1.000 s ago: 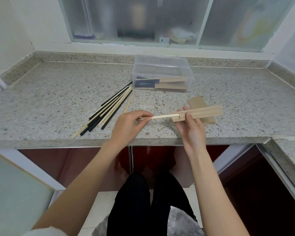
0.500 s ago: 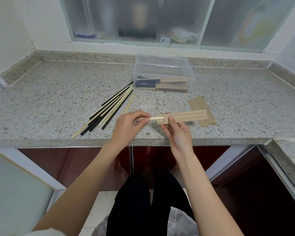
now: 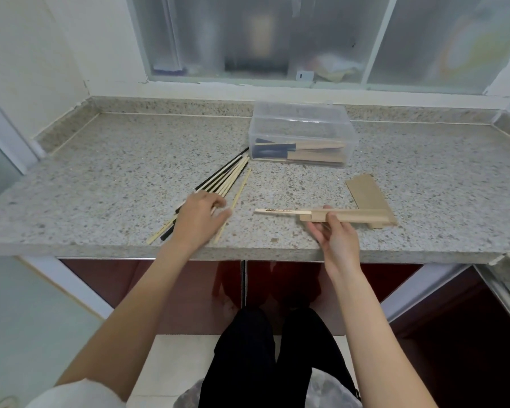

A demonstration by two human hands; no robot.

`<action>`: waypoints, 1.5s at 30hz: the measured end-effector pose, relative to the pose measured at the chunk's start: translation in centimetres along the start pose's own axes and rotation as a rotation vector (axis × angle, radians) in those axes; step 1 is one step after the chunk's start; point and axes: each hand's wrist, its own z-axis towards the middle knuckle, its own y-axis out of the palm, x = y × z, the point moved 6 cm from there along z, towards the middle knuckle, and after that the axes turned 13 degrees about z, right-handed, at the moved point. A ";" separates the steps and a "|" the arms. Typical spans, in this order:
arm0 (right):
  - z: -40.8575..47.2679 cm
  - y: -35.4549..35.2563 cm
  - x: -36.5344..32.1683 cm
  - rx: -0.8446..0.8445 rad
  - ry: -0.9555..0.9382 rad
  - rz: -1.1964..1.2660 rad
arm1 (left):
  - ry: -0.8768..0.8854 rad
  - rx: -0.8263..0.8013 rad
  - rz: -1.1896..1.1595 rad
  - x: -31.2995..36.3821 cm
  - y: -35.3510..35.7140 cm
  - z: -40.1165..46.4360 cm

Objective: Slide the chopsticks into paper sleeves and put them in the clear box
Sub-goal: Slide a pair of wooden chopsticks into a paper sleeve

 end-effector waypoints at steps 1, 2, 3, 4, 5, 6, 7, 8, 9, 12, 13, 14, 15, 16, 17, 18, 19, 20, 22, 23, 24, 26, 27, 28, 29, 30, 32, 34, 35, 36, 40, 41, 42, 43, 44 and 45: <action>0.0 0.1 0.0 0.004 -0.002 0.011 | 0.047 -0.012 0.017 0.8 0.0 0.2; 0.1 0.3 0.0 0.005 -0.004 0.019 | 0.082 -0.035 0.052 1.5 0.0 0.4; 0.1 0.4 -0.1 0.006 -0.005 0.024 | 0.096 -0.065 0.083 2.0 0.2 0.6; 0.1 0.6 0.0 0.005 -0.004 0.032 | 0.091 -0.102 0.108 2.3 0.3 0.9; 0.0 0.7 0.0 0.007 -0.002 0.038 | 0.077 -0.133 0.126 2.4 0.4 1.1; 0.0 0.7 0.0 0.008 -0.001 0.041 | 0.053 -0.153 0.145 2.4 0.5 1.4; -0.1 0.7 0.1 0.010 -0.001 0.042 | 0.033 -0.161 0.171 2.2 0.6 1.7; -0.1 0.6 0.1 0.011 0.002 0.043 | 0.019 -0.166 0.208 2.1 0.6 1.9; -0.1 0.5 0.1 0.010 0.005 0.042 | 0.013 -0.169 0.240 2.2 0.5 2.0; -0.2 0.3 -0.1 0.005 0.006 0.044 | 0.005 -0.168 0.253 2.0 0.2 1.8; -0.3 0.3 -0.2 0.000 0.004 0.049 | -0.008 -0.141 0.233 1.9 -0.2 1.5; -0.4 0.3 -0.4 -0.004 0.001 0.058 | -0.024 -0.088 0.205 1.6 -0.9 1.3; -0.5 0.3 -0.5 -0.010 -0.004 0.068 | -0.034 -0.010 0.168 1.4 -1.7 0.9; -0.5 0.3 -0.7 -0.014 -0.009 0.075 | -0.032 0.071 0.121 1.4 -2.7 0.5; -0.6 0.4 -0.9 -0.018 -0.015 0.082 | -0.012 0.133 0.062 1.6 -3.5 0.1; -0.6 0.3 -1.0 -0.020 -0.021 0.087 | 0.029 0.164 0.000 2.0 -4.2 -0.3; -0.6 0.3 -1.1 -0.023 -0.026 0.093 | 0.087 0.166 -0.052 2.7 -4.6 -0.7; -0.6 0.2 -1.2 -0.028 -0.031 0.100 | 0.150 0.155 -0.087 3.4 -4.8 -1.1; -0.7 0.2 -1.3 -0.040 -0.037 0.111 | 0.266 0.134 -0.124 4.7 -4.7 -1.9; -0.8 0.2 -1.3 -0.048 -0.038 0.113 | 0.316 0.125 -0.139 5.1 -4.6 -2.3; -0.8 0.3 -1.3 -0.057 -0.042 0.113 | 0.357 0.117 -0.155 5.4 -4.3 -2.6; -1.0 0.1 -1.4 -0.064 -0.053 0.118 | 0.409 0.116 -0.177 5.7 -3.7 -3.0; -1.0 -0.1 -1.6 -0.059 -0.057 0.121 | 0.424 0.131 -0.179 5.7 -3.5 -3.1; -1.0 -0.4 -1.8 -0.051 -0.061 0.125 | 0.433 0.149 -0.176 5.7 -3.4 -3.3; -1.0 -0.6 -2.0 -0.042 -0.066 0.129 | 0.437 0.164 -0.169 5.6 -3.3 -3.4; -1.1 -0.9 -2.4 -0.032 -0.076 0.133 | 0.440 0.174 -0.162 5.5 -3.3 -3.6; -1.0 -1.4 -3.0 -0.011 -0.097 0.142 | 0.442 0.178 -0.153 5.2 -3.2 -3.9; -1.0 -1.8 -3.5 0.004 -0.115 0.147 | 0.440 0.174 -0.145 4.9 -3.2 -3.9; -1.0 -2.0 -3.7 0.006 -0.122 0.144 | 0.439 0.178 -0.141 4.9 -3.3 -3.8; -1.0 -2.0 -3.9 0.006 -0.128 0.138 | 0.438 0.182 -0.136 4.9 -3.3 -3.7; -1.3 -1.7 -3.9 -0.002 -0.138 0.088 | 0.441 0.204 -0.121 5.3 -3.6 -3.3; -1.4 -1.6 -3.9 -0.003 -0.141 0.075 | 0.446 0.215 -0.118 5.5 -3.7 -3.3; -1.4 -1.6 -3.9 -0.003 -0.144 0.065 | 0.452 0.226 -0.117 5.7 -3.8 -3.3; -1.5 -1.6 -3.9 -0.005 -0.147 0.057 | 0.460 0.233 -0.118 5.8 -4.0 -3.3; -1.5 -1.6 -4.0 -0.007 -0.150 0.052 | 0.469 0.242 -0.115 6.0 -4.1 -3.3; -1.5 -1.7 -4.1 -0.009 -0.150 0.051 | 0.476 0.252 -0.107 6.1 -4.2 -3.3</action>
